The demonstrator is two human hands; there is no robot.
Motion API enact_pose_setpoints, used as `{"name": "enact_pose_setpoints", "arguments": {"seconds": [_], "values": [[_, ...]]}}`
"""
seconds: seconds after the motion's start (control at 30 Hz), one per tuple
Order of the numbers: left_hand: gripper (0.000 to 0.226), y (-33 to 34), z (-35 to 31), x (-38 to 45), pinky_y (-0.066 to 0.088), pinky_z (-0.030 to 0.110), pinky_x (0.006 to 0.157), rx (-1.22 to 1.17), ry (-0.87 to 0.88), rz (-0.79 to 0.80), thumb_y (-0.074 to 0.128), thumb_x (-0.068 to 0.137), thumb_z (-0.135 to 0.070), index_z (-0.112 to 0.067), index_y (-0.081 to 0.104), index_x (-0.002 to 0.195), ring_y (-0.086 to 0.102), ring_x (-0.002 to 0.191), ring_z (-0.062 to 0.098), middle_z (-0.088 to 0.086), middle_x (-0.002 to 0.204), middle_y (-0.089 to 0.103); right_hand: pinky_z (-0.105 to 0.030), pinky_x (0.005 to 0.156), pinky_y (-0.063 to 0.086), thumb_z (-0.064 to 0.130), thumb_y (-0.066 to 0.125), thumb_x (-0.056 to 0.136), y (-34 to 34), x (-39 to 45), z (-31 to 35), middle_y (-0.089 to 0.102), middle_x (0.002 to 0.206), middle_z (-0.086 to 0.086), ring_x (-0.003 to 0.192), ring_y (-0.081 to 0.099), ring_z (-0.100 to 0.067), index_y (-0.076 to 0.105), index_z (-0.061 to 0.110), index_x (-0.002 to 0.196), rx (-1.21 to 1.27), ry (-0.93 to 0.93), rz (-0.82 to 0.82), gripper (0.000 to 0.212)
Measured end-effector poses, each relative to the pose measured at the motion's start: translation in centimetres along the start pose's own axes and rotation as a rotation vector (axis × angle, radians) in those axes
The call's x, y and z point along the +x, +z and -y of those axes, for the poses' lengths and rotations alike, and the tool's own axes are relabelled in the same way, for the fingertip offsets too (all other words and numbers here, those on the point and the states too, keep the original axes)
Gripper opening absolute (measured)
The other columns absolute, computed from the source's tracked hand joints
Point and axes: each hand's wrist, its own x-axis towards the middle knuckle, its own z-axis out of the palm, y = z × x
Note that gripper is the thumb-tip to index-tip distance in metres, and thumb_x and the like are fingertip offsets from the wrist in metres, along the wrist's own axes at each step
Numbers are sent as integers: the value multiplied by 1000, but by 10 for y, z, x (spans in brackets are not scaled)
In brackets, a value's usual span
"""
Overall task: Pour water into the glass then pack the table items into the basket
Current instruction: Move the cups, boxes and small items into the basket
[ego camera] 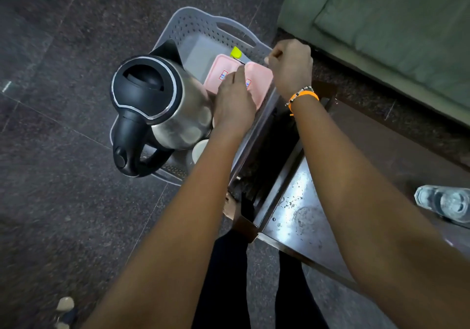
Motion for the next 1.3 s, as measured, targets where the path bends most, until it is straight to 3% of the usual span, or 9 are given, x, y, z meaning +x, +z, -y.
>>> {"name": "enact_pose_setpoints", "arguments": {"seconds": [0.13,0.23,0.47,0.57,0.77,0.87,1.07,1.2,1.3], "values": [[46,8,-23,-44,33,39,102,-136,117,-138,45,86,2,-3,45,132,47,119,35,18,129,52,-28,80,50,9,60,80,-26,-44,-30,75,93,-10,86,67,-20,74,11,87,199,36,-60,16],[40,29,-42,-87,39,40,100,-281,170,-153,47,82,5,-2,54,121,54,110,32,18,115,59,-14,68,46,1,61,78,-42,-95,-66,75,85,-8,72,59,-7,74,8,83,362,83,-70,16],[38,134,-84,-191,47,35,92,-329,195,118,44,79,8,-7,60,111,59,98,25,10,103,61,-29,81,51,-6,56,79,-70,-219,-208,74,91,-15,85,69,-25,72,4,86,372,398,-36,20],[35,182,-98,-220,47,28,90,-244,209,265,45,81,7,-8,62,109,61,95,22,10,104,61,-38,83,54,-5,54,80,-78,-253,-269,74,91,-16,88,69,-29,70,3,87,357,528,-45,20],[36,265,-127,-257,47,31,91,-45,246,551,43,84,7,-9,66,108,60,101,26,14,110,58,-33,88,45,-9,48,79,-98,-285,-379,69,103,-18,97,63,-34,69,3,95,222,620,-79,29],[44,299,-138,-267,41,36,98,87,297,661,42,84,9,-12,63,115,53,107,32,13,119,53,-32,95,36,-11,46,74,-101,-285,-422,59,120,-16,111,51,-37,65,6,108,41,506,42,43],[56,350,-153,-277,35,42,108,464,374,890,42,87,2,-22,44,138,35,123,33,8,153,16,-44,97,44,-9,49,75,-96,-281,-478,41,136,-12,125,35,-33,53,13,124,-162,442,276,54],[42,371,-159,-280,42,42,99,697,402,900,39,93,-2,-16,47,133,38,120,33,11,150,16,-46,88,49,-10,50,78,-91,-283,-498,40,134,-14,121,37,-35,53,10,120,-174,361,342,46],[30,378,-161,-276,46,43,91,703,371,819,42,93,-3,-6,50,122,44,114,33,14,141,27,-38,94,40,-6,51,81,-91,-278,-503,42,132,-14,118,37,-34,53,11,120,-100,366,312,42]]}}
